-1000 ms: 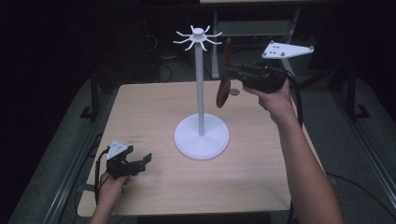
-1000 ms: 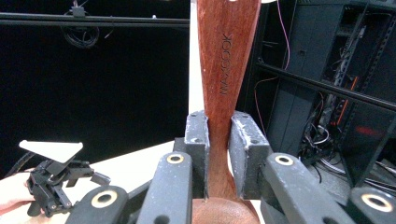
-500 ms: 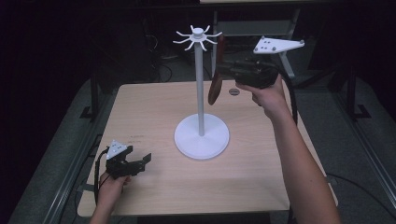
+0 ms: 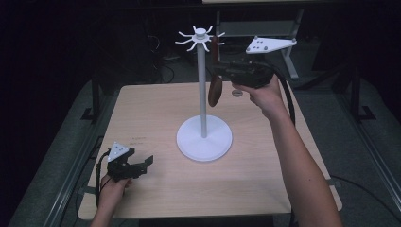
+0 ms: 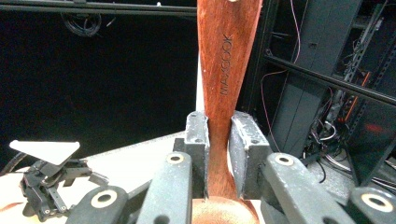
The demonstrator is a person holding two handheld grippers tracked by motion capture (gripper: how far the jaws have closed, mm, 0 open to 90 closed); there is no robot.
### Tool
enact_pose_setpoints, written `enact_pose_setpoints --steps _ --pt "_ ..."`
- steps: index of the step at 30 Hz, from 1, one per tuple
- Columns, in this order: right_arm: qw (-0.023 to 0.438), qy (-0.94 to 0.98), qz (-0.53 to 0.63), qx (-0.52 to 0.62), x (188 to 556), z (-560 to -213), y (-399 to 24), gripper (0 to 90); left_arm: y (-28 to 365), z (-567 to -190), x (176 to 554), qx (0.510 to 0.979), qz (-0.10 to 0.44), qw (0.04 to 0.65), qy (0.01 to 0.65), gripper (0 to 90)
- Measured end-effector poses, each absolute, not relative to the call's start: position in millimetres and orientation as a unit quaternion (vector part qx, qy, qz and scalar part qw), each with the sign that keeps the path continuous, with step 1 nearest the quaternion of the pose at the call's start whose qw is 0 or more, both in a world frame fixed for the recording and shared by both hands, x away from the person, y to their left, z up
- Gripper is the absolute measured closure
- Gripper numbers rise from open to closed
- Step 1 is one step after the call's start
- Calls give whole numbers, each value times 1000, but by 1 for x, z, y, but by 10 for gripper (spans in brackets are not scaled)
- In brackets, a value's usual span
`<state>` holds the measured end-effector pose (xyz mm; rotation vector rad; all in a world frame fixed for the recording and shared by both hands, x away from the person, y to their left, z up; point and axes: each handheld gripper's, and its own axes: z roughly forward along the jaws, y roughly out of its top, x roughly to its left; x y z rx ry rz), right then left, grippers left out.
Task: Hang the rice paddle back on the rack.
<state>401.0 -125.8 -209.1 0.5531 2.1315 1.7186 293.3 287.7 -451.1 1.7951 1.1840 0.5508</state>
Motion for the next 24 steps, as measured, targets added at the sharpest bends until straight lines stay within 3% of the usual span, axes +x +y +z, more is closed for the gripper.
enact_pose_setpoints --steps 7,17,24 --pt "177 753 603 195 399 -209 -126 752 288 -451 293 726 221 441 479 126" --pt "171 753 602 202 391 -211 -135 517 287 -450 294 723 225 440 483 126" --pt "176 753 597 215 386 -220 -148 451 288 -451 294 724 227 440 481 126"
